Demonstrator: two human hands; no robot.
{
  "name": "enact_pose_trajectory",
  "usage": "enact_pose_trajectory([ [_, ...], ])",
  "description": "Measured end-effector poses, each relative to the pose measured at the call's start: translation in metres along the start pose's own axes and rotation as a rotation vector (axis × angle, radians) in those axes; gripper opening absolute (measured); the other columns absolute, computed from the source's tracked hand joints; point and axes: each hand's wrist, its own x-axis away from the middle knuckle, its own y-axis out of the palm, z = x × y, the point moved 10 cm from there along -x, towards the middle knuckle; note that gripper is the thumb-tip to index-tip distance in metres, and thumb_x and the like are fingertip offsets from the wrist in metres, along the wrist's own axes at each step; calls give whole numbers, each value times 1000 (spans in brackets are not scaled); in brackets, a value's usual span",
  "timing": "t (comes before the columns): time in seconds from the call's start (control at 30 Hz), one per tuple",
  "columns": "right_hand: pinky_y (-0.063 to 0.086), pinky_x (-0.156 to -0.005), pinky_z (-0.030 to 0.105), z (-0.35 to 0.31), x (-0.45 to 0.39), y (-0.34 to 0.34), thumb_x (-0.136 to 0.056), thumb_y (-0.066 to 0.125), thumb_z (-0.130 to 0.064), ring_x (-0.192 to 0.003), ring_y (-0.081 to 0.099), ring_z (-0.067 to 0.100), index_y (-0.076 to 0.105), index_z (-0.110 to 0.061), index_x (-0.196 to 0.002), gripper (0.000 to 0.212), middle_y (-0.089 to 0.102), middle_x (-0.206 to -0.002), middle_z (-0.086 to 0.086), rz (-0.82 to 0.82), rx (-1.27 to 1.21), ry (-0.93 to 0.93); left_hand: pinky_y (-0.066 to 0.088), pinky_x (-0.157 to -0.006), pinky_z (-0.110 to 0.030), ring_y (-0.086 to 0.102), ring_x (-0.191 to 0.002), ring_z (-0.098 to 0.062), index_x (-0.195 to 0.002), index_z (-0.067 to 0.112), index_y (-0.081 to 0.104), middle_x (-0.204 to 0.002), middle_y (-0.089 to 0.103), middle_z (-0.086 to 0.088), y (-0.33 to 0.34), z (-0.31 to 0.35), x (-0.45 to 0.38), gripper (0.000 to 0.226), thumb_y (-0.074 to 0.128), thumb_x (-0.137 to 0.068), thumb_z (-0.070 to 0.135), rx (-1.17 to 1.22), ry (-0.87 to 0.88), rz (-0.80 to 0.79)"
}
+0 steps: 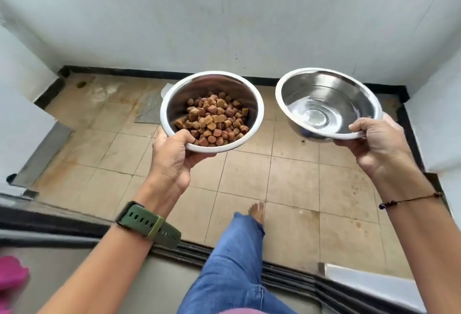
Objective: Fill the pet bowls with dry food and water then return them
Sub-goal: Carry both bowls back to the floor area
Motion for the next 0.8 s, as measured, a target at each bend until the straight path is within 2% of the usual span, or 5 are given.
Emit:
enact_pose_trajectory([
  [0.17,49,-34,24,-7,-98,31,-75,39,17,-54,58,17,53,-19,-83,39,56,-82,3,42,6,-6,54,-41,-27,61,-79,-22,-100,23,50,-97,58,-5,55,-14,-103,43,37,-80,-13,-26,-25,10],
  [0.3,47,-34,23,-20,-176,56,-78,40,15,-55,55,15,52,-23,-83,41,55,-81,2,86,77,5,55,-42,-31,60,-79,-20,-95,26,50,-95,58,-3,95,-16,-183,44,37,-81,-13,-62,-42,49],
  [0.47,52,-40,27,-24,-274,94,-77,43,16,-57,63,10,53,-26,-88,44,57,-88,-1,76,151,26,57,-43,-33,59,-80,-18,-101,27,46,-95,56,1,145,-19,-275,46,37,-82,-14,-140,-52,67],
  [0.63,54,-45,28,4,-367,113,-77,45,17,-71,63,13,53,-26,-90,46,59,-91,-2,97,182,110,53,-38,-28,58,-78,-16,-113,20,41,-94,53,2,177,-42,-362,48,37,-80,-15,-236,-99,102],
  [0.8,57,-50,30,65,-460,119,-79,48,15,-70,61,11,51,-21,-105,44,59,-90,-1,174,215,203,57,-46,-32,55,-90,-13,-134,18,31,-114,45,0,195,-90,-454,62,39,-83,-17,-354,-138,127],
])
